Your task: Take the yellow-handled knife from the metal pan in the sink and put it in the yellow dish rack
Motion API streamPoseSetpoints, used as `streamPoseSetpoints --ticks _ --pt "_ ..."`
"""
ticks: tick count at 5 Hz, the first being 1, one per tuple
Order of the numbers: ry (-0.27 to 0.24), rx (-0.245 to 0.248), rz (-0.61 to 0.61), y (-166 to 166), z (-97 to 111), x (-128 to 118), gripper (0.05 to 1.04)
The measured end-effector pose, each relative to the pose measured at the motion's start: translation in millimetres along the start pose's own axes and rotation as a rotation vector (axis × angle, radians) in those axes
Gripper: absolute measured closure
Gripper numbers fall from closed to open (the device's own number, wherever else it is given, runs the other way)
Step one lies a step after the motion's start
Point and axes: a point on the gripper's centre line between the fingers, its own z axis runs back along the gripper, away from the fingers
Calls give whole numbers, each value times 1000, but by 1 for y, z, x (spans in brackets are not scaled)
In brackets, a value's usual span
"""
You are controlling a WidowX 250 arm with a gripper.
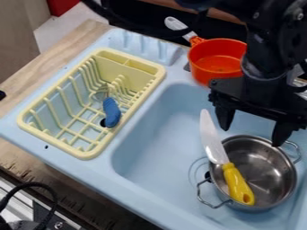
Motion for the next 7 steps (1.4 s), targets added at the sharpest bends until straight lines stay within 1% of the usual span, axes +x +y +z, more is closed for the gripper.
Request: streamPoseSetpoints --ticks 1,2,3,4,5,6,7 --pt "31 12 7 2 -7 -6 84" --pt "114 0 148 -2 -8 -18 84" --pt "128 -14 268 -3 -8 -19 84" --pt "159 4 392 -2 -18 -30 84" --pt "171 28 512 -3 -24 -35 84" --pt "157 72 622 -6 -33 -41 84" --pt "192 81 650 -8 -38 -46 84"
